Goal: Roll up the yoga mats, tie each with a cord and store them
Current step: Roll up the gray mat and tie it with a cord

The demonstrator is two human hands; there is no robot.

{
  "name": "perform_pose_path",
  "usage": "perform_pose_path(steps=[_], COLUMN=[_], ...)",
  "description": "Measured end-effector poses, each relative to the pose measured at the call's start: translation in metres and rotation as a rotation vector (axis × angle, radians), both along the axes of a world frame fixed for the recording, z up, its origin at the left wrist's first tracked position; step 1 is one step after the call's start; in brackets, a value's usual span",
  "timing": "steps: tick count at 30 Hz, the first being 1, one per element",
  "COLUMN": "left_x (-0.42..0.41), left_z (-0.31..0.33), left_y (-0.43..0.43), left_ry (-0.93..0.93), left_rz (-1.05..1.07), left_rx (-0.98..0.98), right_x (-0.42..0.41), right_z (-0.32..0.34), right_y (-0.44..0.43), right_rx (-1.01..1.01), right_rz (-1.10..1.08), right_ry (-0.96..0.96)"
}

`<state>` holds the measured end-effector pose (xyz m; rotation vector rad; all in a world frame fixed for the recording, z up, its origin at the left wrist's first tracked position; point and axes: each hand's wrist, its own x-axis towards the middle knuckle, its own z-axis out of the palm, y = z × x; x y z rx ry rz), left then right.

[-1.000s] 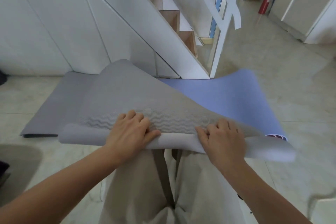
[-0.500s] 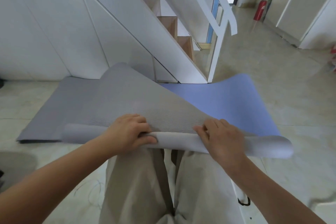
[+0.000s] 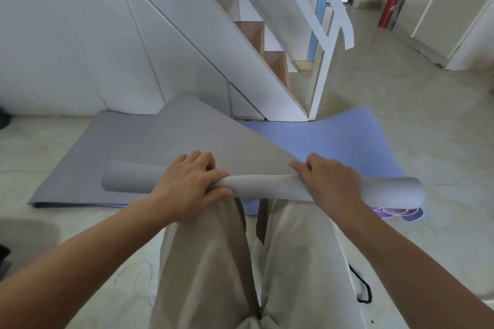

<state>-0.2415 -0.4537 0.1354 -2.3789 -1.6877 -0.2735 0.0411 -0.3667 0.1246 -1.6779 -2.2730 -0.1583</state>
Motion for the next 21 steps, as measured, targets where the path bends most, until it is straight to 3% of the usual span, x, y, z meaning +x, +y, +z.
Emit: perform_pose_path(steps=[4,9,13,18,21], left_x=[-0.003,-0.007,-0.005,-0.019,-0.02], left_z=[0.02,0.023,0.023,0.025,0.031], left_y=[0.027,0.049,0.049,0.03,0.021], left_ry=[-0.148,-0.238,-0.201,-0.047,-0.013], left_rz=[0.202,0.266,0.242,-0.018,-0.042], left_rx=[-0.335,-0.398,-0.285,-0.04,0.022], right_x=[0.0,0.011,0.008,0.013,0.012], right_z=[-0.016,-0.038,-0.026,-0.01,-0.01], right_y=[0.004,-0.015,0.008,0.015,0.013], right_rx=[0.316,0.299,0.214,0.147,0.192], right_rz=[0.122,0.21,0.226,0.322,0.341], right_ry=[0.068,0.139,0.133,0.2,0.211])
